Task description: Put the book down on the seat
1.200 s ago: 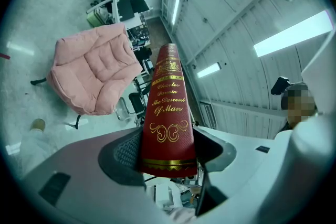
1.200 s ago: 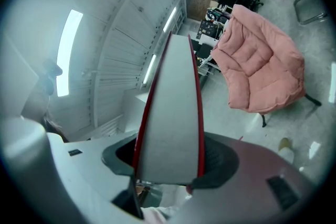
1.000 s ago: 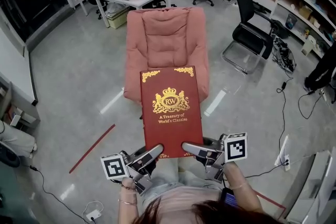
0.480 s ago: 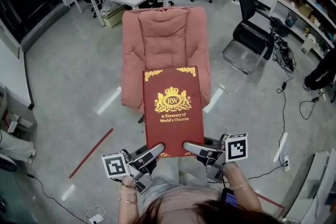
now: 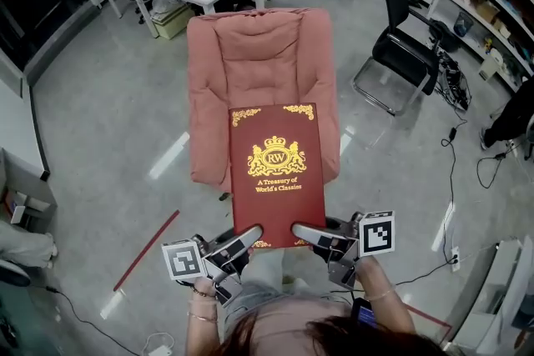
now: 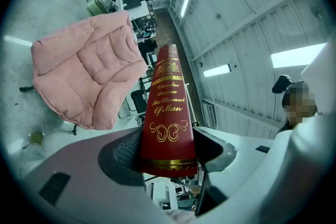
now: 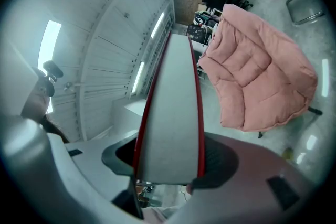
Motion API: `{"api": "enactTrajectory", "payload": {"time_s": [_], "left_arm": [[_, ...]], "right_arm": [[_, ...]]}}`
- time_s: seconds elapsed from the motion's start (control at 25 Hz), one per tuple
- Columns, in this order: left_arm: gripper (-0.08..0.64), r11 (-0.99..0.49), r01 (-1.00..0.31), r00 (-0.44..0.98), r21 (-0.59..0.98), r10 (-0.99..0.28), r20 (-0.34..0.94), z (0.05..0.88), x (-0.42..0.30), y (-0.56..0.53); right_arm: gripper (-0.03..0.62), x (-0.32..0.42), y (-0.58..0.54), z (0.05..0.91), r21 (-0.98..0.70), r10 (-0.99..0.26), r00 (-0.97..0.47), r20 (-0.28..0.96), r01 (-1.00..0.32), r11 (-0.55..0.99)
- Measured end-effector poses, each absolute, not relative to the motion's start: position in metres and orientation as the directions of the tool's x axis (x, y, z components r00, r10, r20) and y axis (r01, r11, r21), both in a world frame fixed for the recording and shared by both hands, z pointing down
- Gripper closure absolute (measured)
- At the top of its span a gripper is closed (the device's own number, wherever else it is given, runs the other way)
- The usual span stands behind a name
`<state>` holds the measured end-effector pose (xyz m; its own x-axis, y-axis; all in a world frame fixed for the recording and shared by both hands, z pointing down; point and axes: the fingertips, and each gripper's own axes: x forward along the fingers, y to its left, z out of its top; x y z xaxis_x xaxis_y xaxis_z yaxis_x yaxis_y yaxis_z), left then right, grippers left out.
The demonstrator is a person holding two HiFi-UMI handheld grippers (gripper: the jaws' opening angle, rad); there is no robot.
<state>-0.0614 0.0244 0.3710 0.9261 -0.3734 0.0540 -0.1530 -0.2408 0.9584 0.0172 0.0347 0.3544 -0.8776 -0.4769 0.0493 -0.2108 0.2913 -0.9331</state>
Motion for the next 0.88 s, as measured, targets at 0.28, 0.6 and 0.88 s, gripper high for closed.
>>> {"api": "enactTrajectory", "payload": {"time_s": [0.28,0.6,0.88], "left_arm": [[0.298,-0.220,-0.139,0.934,0.966,-0.353,0.054,0.372,-0.070,-0.037],[0.298,-0.257,-0.100,0.955,0.961,-0.296,0.020,0.381,-0.091,-0.122],[0.298,-0.165,-0.107,0.958,0.981,-0.282,0.057,0.387,-0.083,-0.132]], "right_arm": [[0.328,0.003,-0.044,0.347,-0.944,-0.493,-0.868,0.063,-0.213,0.253],[0.328,-0.009,-0.104,0.354,-0.949,-0.529,-0.844,0.092,-0.235,0.211],[0.328,-0.009,-0.116,0.371,-0.947,-0.543,-0.832,0.113,-0.255,0.193]]}}
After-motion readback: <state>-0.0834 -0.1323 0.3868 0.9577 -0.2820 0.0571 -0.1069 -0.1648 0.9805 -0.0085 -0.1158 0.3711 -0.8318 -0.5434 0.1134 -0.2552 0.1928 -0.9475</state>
